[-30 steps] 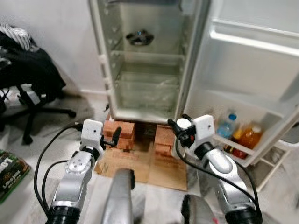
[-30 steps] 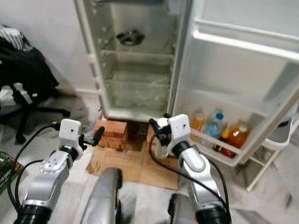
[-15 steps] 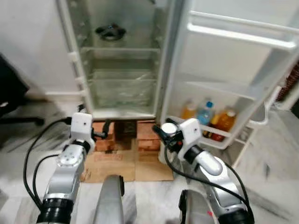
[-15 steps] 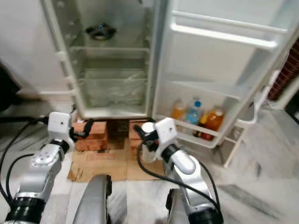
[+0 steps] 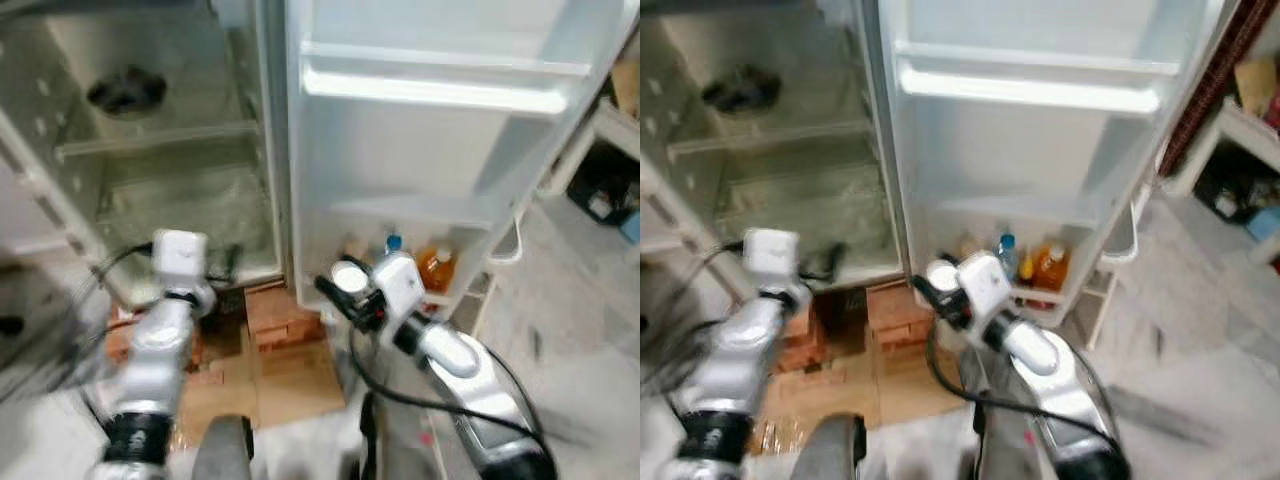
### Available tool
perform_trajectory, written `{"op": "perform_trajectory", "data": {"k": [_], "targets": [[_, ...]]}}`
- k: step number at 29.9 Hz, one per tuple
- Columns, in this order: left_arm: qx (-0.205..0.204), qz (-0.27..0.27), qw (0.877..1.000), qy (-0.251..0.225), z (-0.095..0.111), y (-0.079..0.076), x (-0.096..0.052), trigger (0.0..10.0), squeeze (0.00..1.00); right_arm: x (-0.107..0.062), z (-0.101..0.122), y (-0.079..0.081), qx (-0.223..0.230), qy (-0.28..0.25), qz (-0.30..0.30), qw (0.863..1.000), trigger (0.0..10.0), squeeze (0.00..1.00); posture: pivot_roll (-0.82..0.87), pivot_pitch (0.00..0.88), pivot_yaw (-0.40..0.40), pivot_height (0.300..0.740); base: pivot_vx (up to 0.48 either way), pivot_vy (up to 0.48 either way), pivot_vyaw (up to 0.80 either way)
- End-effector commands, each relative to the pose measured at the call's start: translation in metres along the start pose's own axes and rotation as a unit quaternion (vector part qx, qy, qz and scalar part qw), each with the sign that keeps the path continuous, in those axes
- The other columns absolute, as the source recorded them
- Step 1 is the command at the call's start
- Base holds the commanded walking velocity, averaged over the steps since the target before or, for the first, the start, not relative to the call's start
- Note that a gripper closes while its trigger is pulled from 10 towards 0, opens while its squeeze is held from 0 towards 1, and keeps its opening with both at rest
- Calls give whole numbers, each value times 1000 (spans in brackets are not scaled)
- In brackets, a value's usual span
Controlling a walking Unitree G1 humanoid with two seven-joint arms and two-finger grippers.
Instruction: Restocking fridge
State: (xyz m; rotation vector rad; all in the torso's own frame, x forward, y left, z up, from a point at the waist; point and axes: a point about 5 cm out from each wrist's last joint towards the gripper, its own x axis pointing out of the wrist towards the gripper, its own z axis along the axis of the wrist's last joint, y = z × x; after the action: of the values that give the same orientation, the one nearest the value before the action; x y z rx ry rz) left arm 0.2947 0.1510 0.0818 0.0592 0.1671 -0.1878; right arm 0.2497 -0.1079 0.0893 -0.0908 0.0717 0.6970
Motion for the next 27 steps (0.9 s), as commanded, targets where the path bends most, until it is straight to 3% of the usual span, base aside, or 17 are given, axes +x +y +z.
{"op": "perform_trajectory", "data": {"k": [1, 6, 15, 27], "targets": [[12, 35, 999, 13, -5, 20, -6, 10000, 0, 9, 14, 11, -2, -32, 26, 999, 10000, 0, 70, 0, -11, 612, 0, 277, 0], [11, 38, 999, 15, -6, 21, -5, 10000, 0, 10, 17, 9, 16, -38, 18, 999, 10000, 0, 68, 0, -11, 612, 0, 340, 0], [15, 38, 999, 14, -6, 20, -4, 10000, 0, 7, 17, 5, 7, -37, 17, 999, 10000, 0, 61, 0, -16, 612, 53, 410, 0], [16, 21, 1000, -10, -1, 15, -4, 10000, 0, 6, 19, 1, -3, -43, 2, 999, 10000, 0, 58, 0, -15, 612, 0, 0, 0]]}}
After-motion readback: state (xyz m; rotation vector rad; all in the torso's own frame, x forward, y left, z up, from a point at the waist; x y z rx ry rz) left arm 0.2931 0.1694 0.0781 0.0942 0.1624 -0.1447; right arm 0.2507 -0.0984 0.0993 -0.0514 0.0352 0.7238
